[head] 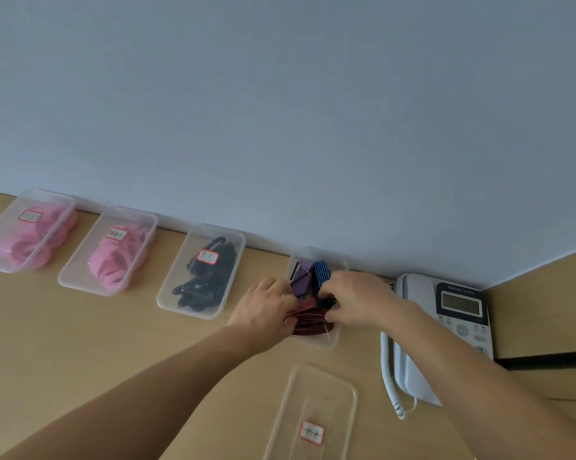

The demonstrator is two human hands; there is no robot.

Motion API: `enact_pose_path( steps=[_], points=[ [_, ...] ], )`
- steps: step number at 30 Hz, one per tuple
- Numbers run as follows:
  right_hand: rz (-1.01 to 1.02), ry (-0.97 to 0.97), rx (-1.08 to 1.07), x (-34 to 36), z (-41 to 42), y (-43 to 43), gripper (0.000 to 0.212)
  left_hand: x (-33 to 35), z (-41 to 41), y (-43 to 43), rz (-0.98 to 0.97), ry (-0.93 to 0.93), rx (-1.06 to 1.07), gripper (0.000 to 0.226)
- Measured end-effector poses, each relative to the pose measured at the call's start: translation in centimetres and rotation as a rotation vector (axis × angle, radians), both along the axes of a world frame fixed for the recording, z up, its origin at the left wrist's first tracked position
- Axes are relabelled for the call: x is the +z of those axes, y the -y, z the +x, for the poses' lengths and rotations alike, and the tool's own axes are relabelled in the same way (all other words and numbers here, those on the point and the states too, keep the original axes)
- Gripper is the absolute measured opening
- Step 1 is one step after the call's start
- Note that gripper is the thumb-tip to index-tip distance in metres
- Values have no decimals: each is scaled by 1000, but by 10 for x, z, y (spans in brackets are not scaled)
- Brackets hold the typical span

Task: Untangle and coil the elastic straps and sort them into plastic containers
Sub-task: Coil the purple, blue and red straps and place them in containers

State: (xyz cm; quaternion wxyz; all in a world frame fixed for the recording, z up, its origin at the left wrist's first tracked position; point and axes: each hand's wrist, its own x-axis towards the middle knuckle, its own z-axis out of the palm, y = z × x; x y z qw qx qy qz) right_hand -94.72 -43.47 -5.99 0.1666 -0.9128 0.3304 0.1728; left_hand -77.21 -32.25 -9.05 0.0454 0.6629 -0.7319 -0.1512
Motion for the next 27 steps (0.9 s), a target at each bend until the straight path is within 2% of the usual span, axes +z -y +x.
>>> enact_pose_path(
  steps=[4,8,12,15,22,27],
  points=[
    [30,34,17,4,3,6,25,4,-2,3,41,66,-7,32],
    [-80,173,2,-2,10,8,30,7,-2,5,57,104,-30,34],
    [-103,261,46,-11,14,1,24,5,-1,0,-39,100,-31,36],
    [-210,305,68,-18,6,-4,17,7,-1,4,-85,42,-63,37],
    [-116,509,-191,-14,-4,-11,21,2,-1,11,-65,5,-70,37],
    [-35,475,-505,-18,2,-14,45,0,1,15,-57,-12,-84,32]
  ],
)
